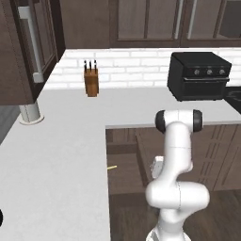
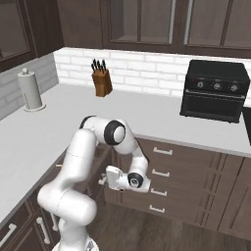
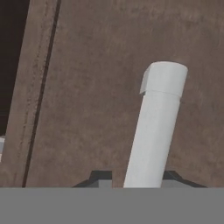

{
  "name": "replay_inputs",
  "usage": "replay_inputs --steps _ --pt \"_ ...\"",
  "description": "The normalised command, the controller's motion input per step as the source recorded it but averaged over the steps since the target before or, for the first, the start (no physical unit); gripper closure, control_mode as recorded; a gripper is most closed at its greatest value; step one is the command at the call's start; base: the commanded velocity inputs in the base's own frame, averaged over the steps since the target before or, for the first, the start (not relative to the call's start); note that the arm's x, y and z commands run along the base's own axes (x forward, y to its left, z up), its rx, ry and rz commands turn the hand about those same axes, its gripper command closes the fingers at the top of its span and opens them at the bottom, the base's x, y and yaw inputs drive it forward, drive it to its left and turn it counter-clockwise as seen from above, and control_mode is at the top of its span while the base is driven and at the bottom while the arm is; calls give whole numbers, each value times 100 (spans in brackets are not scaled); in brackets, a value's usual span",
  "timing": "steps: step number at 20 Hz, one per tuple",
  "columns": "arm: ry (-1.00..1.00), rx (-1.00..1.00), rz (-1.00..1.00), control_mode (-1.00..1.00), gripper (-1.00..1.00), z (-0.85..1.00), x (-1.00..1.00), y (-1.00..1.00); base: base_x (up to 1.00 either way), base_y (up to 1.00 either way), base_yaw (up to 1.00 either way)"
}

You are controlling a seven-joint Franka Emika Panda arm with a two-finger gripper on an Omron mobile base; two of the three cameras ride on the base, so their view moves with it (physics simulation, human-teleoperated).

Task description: Take a straw from the drawer in front and place it inside the glass cup on the dining counter.

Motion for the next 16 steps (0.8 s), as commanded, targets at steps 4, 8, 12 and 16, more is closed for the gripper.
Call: replay_inputs --steps 4,8,12,16 --pt "0 0 0 -100 100 9 -3 -100 0 0 0" --pt "1 0 0 -100 -100 2 0 -88 0 0 0" --pt "1 -2 0 -100 -100 2 0 -84 0 0 0" --pt "2 -21 0 -100 -100 23 0 -22 0 0 0"
